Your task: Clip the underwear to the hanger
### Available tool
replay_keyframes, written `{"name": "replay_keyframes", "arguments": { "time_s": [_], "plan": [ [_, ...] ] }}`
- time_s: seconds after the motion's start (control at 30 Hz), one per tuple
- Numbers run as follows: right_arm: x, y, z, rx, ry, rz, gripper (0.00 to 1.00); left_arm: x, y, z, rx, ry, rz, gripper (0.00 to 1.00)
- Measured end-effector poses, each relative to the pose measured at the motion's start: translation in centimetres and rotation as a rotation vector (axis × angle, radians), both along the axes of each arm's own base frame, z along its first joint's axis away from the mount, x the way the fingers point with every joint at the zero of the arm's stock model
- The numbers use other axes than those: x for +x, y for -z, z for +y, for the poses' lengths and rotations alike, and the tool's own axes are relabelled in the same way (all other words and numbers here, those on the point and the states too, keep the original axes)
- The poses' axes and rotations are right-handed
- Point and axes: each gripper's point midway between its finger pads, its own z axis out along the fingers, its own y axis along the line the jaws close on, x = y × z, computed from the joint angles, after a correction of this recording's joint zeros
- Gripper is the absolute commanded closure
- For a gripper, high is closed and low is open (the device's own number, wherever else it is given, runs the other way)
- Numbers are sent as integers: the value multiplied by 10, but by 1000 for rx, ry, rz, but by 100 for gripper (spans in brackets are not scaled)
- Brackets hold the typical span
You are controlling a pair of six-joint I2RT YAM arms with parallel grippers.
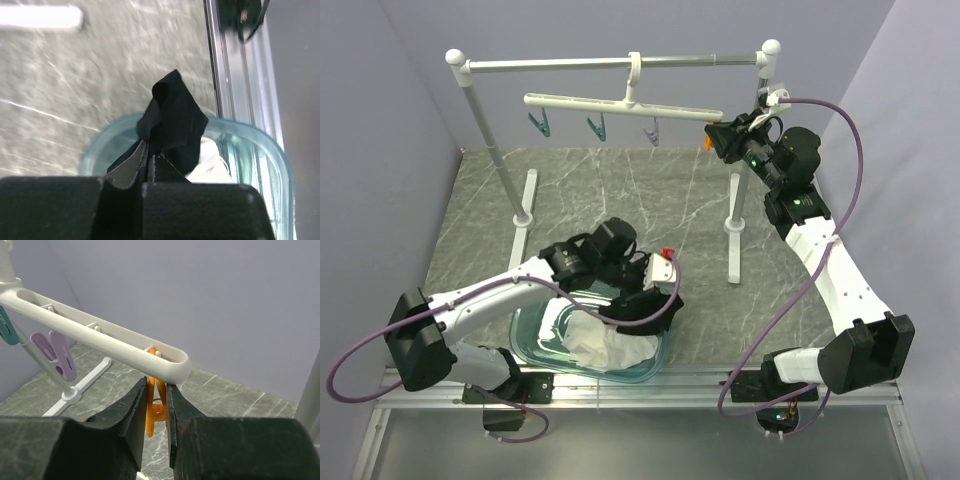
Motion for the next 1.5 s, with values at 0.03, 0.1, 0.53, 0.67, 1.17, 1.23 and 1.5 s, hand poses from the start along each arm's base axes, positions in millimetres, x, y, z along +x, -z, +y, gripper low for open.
{"name": "replay_keyframes", "arguments": {
  "time_s": [0.03, 0.1, 0.53, 0.67, 1.17, 1.23, 1.5],
  "plan": [
    [0, 0, 0, 0, -2, 0, 100, 2, -9, -2, -11, 0, -2, 100],
    [-1, 0, 1, 0, -8, 0, 100, 6, -27, -4, -24, -4, -2, 100],
    [-5, 1, 6, 22, -41, 22, 100, 106, -104, -49, -87, -270, -40, 100],
    [-5, 2, 6, 35, -42, 37, 100, 135, -120, -56, -107, -364, -106, 100],
    [-8, 4, 8, 85, -48, 102, 100, 161, -132, -33, -209, -310, -438, 100],
    [-8, 4, 8, 87, -48, 104, 100, 154, -145, -28, -264, -244, -533, 100],
    [-8, 4, 8, 90, -48, 108, 100, 151, -164, -22, -388, -61, -901, 100]
  ]
}}
